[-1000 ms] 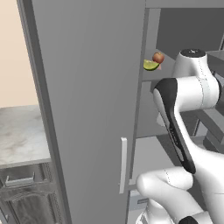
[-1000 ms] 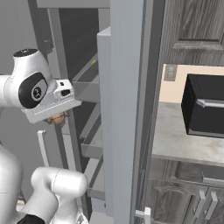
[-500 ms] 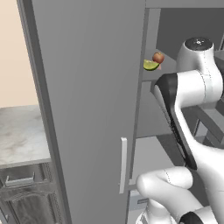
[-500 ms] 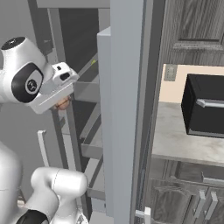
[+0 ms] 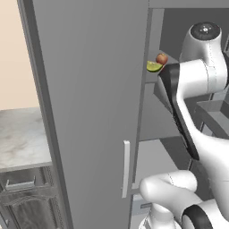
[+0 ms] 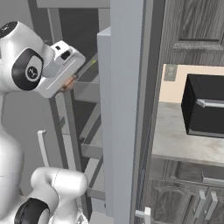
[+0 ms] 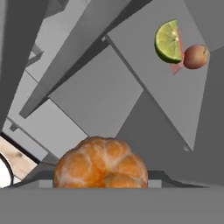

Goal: Take the tangerine and lemon wedge from the second highest rack and move them to the highest rack where the steak and peach are located, to maximize freezer space. Close the freezer door after rearranging.

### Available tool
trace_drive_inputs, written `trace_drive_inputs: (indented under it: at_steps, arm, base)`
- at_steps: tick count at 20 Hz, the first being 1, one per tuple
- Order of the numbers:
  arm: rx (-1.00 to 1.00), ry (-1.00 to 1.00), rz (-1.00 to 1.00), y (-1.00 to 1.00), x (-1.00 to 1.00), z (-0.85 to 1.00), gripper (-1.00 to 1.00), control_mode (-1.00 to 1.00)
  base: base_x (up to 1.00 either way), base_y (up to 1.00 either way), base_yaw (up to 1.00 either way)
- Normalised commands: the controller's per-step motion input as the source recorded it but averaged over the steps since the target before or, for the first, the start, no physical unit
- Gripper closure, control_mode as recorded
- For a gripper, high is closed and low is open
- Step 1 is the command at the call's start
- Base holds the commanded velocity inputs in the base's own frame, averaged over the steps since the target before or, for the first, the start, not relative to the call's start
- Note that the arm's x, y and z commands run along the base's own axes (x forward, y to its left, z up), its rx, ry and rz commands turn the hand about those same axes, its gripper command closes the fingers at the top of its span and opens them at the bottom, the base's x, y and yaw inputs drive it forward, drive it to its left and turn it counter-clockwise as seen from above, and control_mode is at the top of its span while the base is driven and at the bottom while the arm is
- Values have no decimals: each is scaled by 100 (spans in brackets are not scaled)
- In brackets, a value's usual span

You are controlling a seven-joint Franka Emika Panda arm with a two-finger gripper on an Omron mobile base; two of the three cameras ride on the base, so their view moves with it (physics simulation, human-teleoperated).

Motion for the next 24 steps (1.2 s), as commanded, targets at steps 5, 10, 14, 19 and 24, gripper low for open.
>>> trace_drive_inputs:
  at_steps: [5, 10, 14, 19, 24]
  arm:
    - [-6, -10, 7, -29, 50, 0, 100, -100]
    - [-4, -16, 14, -18, 35, 0, 100, -100]
    - [-4, -11, 11, -25, 50, 0, 100, -100]
    - [-1, 0, 3, -14, 66, 0, 100, -100]
    - [-1, 0, 1, -3, 53, 0, 100, -100]
  base:
    - [0, 0, 0]
    - [0, 0, 0]
    - [0, 0, 0]
    - [0, 0, 0]
    - [0, 0, 0]
